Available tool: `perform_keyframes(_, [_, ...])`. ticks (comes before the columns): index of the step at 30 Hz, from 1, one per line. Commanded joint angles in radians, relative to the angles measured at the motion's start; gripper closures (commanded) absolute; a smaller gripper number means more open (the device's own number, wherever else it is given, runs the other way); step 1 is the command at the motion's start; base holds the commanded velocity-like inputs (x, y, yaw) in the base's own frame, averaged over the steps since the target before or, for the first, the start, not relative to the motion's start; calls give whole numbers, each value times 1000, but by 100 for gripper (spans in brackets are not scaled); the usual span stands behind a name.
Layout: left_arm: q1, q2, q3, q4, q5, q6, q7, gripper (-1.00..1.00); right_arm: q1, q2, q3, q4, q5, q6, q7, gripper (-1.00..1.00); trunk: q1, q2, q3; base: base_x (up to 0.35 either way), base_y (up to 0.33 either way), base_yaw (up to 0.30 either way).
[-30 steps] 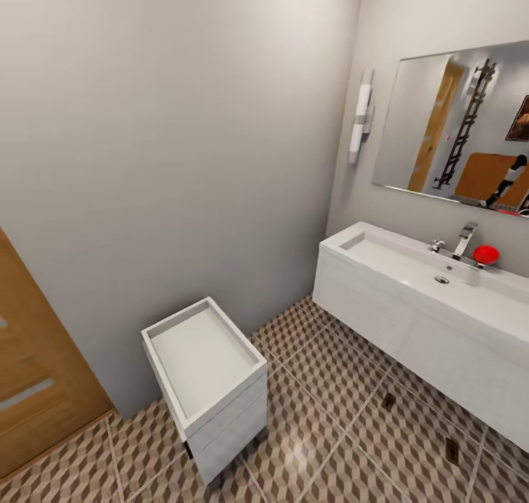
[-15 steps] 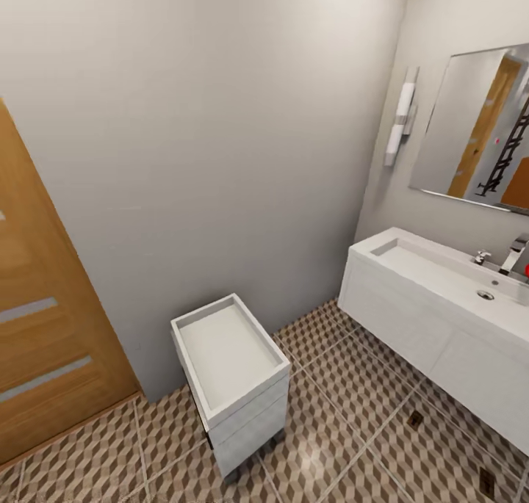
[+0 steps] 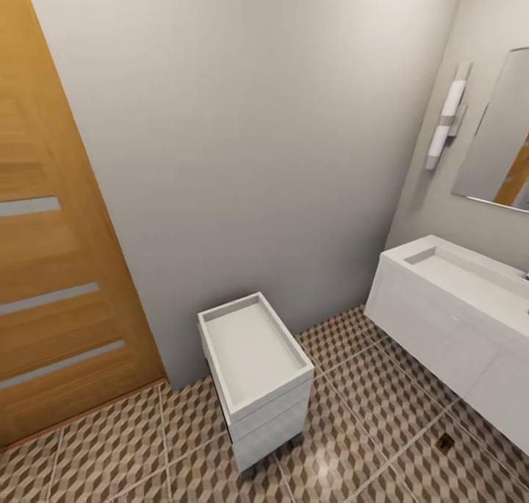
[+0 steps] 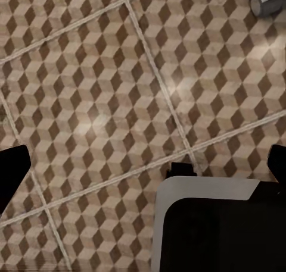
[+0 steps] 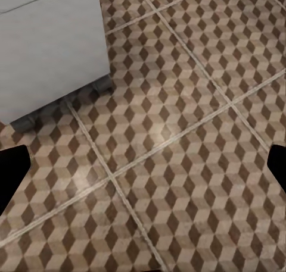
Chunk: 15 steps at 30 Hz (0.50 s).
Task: Take the four mousetraps from the cabinet in the bathroom and place them on the bathroom floor. Make sure all four end up on the same floor surface, and ensure that at least two of them are either under or directly next to the same bathroom sink.
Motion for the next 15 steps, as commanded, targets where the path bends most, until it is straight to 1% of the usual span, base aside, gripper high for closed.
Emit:
perform_keyframes(1, [-1, 0, -9, 1, 8, -3, 2, -100, -1, 0, 9, 0, -4, -2, -8, -100, 0, -2, -2, 0, 0, 258])
perform_keyframes(15, [-1, -1, -9, 1, 8, -3, 2, -100, -1, 0, 9, 0, -4, -2, -8, -100, 0, -2, -2, 0, 0, 258])
